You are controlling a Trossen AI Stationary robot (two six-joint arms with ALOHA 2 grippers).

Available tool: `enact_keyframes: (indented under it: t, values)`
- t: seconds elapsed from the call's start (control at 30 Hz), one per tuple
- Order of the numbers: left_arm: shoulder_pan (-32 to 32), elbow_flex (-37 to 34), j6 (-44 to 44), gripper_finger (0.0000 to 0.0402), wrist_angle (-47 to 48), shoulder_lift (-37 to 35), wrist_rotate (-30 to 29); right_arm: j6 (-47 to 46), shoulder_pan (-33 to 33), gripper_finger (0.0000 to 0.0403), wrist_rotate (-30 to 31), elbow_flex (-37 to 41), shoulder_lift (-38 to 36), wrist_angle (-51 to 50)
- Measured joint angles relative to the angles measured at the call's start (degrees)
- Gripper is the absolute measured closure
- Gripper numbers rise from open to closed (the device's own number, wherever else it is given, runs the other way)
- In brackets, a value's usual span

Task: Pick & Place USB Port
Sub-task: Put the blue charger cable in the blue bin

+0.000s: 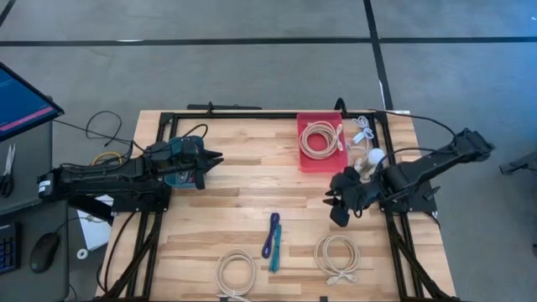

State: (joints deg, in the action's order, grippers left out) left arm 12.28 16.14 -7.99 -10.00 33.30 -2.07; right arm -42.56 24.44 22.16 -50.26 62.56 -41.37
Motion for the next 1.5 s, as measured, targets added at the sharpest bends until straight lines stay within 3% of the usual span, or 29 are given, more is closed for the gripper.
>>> enact_keyframes:
  t: [0.43,0.67,0.87,1.07,1.2,1.5]
  values:
    - [0.0,0.0,0.0,0.0311,-0.3,0.0,0.0,0.8,1.3,0.0285,-1.2,0.0,6.2,0.9]
    - [0.0,0.0,0.0,0.0311,-0.6,0.0,0.0,2.6,-0.1,0.0285,2.4,0.0,10.5,4.1]
    - [0.0,0.0,0.0,0.0312,-0.8,0.0,0.0,16.7,-3.0,0.0285,-2.7,0.0,15.8,18.9]
    - [0.0,0.0,0.0,0.0311,-0.8,0.0,0.0,32.5,-5.3,0.0285,-12.5,0.0,21.8,30.6]
    - [0.0,0.0,0.0,0.0312,-0.8,0.0,0.0,35.2,-5.8,0.0285,-16.0,0.0,25.8,32.3]
    - [0.0,0.0,0.0,0.0311,-0.8,0.0,0.0,38.6,-5.3,0.0284,-16.3,-0.3,33.5,39.0]
